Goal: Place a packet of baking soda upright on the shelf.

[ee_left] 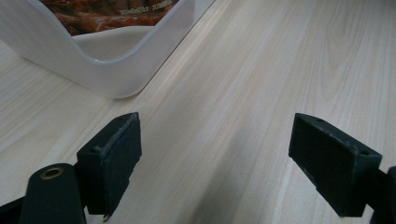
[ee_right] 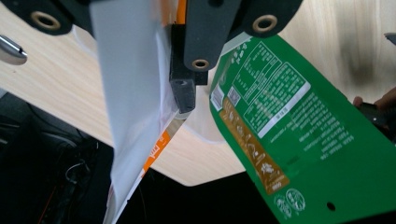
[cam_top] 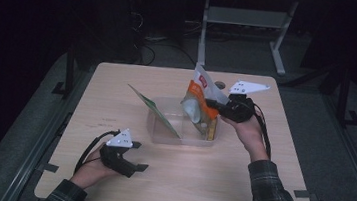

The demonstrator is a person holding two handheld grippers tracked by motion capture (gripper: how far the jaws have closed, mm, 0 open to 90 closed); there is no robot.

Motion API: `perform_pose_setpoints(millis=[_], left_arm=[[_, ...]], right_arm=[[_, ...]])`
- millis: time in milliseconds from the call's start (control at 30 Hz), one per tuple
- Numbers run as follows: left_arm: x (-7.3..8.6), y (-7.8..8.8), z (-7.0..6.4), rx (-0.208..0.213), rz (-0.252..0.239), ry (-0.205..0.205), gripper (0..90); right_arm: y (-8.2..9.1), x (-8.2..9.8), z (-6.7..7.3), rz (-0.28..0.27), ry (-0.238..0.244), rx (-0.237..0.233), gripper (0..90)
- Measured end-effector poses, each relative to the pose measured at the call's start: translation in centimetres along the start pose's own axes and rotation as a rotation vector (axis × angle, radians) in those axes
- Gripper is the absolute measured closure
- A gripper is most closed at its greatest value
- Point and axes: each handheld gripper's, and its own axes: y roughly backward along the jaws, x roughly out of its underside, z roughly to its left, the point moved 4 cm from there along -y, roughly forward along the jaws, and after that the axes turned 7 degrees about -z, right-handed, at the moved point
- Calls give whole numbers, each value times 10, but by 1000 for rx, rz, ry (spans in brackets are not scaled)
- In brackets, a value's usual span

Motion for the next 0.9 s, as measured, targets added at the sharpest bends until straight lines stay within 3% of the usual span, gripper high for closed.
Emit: perform_pose_setpoints(millis=[400,500,633,700,900], left_arm=[[0,-2,-1,8,4,-5,167],[0,-2,-1,9,4,-6,167],[0,-2,-1,8,9,-10,167],[0,-2,-1,10,9,-13,167],[1,-3,-1,12,13,-12,167]], right_arm=[[-11,17,2,72,-10,-8,884],[-11,18,2,65,-18,-14,867],[-9,17,2,51,-24,-17,778],[-7,16,2,43,-41,-26,690],[-3,16,3,53,-47,9,454]])
